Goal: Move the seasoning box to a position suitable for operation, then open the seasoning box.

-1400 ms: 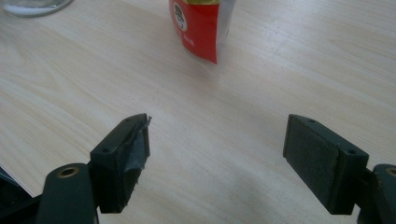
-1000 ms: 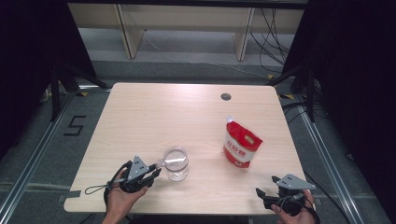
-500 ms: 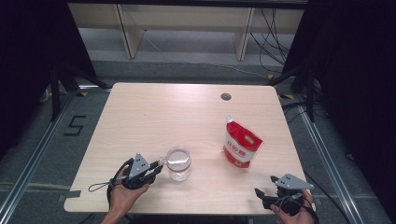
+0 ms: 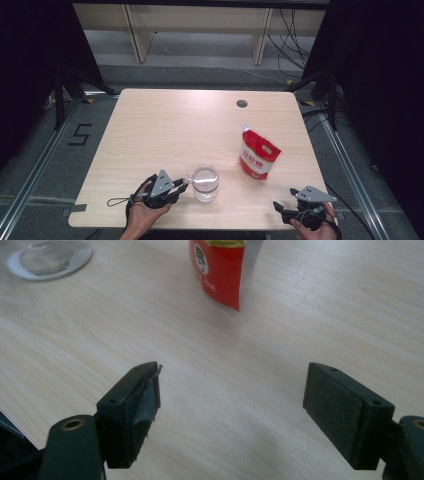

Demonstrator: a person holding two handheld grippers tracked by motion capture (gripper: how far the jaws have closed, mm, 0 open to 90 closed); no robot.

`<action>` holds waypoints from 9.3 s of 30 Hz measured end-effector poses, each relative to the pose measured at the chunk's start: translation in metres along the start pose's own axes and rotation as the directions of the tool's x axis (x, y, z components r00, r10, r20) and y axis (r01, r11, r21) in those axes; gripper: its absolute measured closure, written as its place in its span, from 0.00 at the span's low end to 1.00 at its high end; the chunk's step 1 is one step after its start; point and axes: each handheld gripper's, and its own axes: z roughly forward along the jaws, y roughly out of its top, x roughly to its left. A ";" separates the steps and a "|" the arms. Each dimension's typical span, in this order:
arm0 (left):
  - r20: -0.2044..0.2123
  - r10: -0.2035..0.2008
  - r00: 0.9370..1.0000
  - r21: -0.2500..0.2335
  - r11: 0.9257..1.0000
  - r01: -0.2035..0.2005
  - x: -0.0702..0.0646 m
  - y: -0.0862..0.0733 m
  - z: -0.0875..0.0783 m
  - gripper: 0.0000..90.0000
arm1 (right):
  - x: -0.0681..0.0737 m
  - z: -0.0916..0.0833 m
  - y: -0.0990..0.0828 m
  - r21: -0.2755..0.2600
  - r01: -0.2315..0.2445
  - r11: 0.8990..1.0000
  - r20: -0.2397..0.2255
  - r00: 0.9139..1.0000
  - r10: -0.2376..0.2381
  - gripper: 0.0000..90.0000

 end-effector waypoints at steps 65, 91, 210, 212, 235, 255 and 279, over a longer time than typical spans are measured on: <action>0.122 -0.054 0.991 -0.072 0.995 0.063 -0.016 0.030 -0.037 0.77 | 0.003 0.004 0.002 0.010 0.025 1.000 -0.009 1.000 -0.025 0.27; 0.137 -0.003 0.991 -0.065 0.998 0.012 -0.016 0.053 -0.013 0.98 | 0.003 0.005 0.002 0.005 0.044 0.999 -0.005 0.999 -0.044 0.27; 0.110 -0.096 0.989 -0.053 0.993 0.103 -0.007 0.014 -0.029 0.35 | 0.099 0.035 0.091 -0.317 0.290 0.903 -0.196 0.912 -0.362 0.97; 0.095 -0.105 0.990 -0.047 0.993 0.110 -0.006 0.011 -0.031 0.33 | 0.101 0.035 0.092 -0.324 0.289 0.901 -0.194 0.912 -0.362 0.96; 0.060 -0.098 0.993 -0.015 0.995 0.099 -0.003 -0.018 -0.054 0.24 | 0.111 0.035 0.103 -0.347 0.293 0.891 -0.200 0.905 -0.376 0.95; 0.051 -0.133 0.990 0.014 0.991 0.132 -0.006 -0.026 -0.056 0.24 | 0.131 0.037 0.117 -0.345 0.339 0.875 -0.216 0.879 -0.425 0.93; 0.052 -0.128 0.990 0.002 0.992 0.128 -0.005 -0.024 -0.058 0.24 | 0.147 0.043 0.123 -0.349 0.377 0.858 -0.235 0.851 -0.470 0.91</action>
